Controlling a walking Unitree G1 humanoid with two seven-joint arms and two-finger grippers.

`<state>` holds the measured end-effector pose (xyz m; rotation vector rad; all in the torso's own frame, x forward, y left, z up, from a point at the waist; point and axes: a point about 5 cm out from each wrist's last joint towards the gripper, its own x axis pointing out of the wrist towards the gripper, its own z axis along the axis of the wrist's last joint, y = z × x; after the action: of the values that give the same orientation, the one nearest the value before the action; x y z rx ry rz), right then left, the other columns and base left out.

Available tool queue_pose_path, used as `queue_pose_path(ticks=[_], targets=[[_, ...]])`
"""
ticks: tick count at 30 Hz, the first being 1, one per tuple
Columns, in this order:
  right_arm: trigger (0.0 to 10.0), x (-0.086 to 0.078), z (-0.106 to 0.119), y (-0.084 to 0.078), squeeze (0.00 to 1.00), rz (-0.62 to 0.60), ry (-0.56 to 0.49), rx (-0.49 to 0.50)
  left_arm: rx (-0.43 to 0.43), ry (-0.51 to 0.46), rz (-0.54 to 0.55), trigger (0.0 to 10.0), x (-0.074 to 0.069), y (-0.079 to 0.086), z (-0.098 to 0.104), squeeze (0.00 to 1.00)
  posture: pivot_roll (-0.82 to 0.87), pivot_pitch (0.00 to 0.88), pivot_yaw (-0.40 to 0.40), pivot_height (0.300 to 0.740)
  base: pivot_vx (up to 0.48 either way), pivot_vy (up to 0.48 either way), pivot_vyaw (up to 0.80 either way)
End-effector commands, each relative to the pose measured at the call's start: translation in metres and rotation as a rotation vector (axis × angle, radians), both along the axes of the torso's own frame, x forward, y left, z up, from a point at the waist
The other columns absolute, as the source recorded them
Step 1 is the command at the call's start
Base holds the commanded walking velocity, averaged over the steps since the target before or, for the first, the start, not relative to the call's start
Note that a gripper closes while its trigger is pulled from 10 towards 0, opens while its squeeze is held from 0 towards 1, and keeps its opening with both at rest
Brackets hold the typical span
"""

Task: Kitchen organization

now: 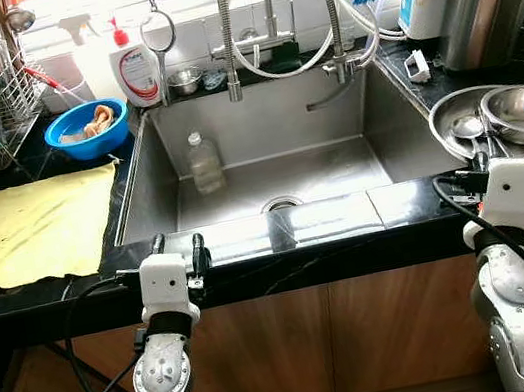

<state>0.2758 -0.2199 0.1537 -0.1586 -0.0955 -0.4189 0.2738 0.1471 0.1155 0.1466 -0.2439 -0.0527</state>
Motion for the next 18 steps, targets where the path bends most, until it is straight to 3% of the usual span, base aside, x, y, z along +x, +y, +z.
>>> queue_pose_path(ticks=[1, 4, 9, 10, 11, 18], targets=[[0.0, 0.004, 0.001, 0.004, 0.00, 0.020, 0.003, 0.020, 0.013, 0.018, -0.002, 10.0, -0.001, 0.000, -0.003, 0.00, -0.12, 0.000, 0.056, 0.740, 0.000, 0.000, 0.00], [0.0, 0.007, 0.014, 0.013, 0.00, 0.096, -0.093, 0.046, 0.014, 0.019, 0.001, 10.0, -0.001, 0.002, -0.004, 0.00, -0.12, 0.000, 0.056, 0.740, 0.000, 0.000, 0.00], [0.0, 0.007, 0.019, 0.016, 0.00, 0.109, -0.127, 0.051, 0.014, 0.020, 0.002, 10.0, -0.001, 0.002, -0.004, 0.00, -0.12, 0.000, 0.056, 0.740, 0.000, 0.000, 0.00], [2.1, 0.007, 0.020, 0.016, 0.00, 0.113, -0.134, 0.051, 0.014, 0.020, 0.002, 10.0, -0.001, 0.002, -0.004, 0.00, -0.12, 0.000, 0.056, 0.740, 0.000, 0.000, 0.00], [10.0, 0.008, 0.022, 0.017, 0.00, 0.121, -0.144, 0.051, 0.014, 0.020, 0.001, 10.0, -0.001, 0.001, -0.004, 0.00, -0.12, 0.000, 0.056, 0.740, 0.000, 0.000, 0.00], [10.0, 0.008, 0.027, 0.015, 0.00, 0.122, -0.169, 0.008, 0.013, 0.021, 0.005, 10.0, -0.001, 0.002, -0.005, 0.00, -0.13, 0.000, 0.055, 0.740, 0.000, 0.000, 0.00]])
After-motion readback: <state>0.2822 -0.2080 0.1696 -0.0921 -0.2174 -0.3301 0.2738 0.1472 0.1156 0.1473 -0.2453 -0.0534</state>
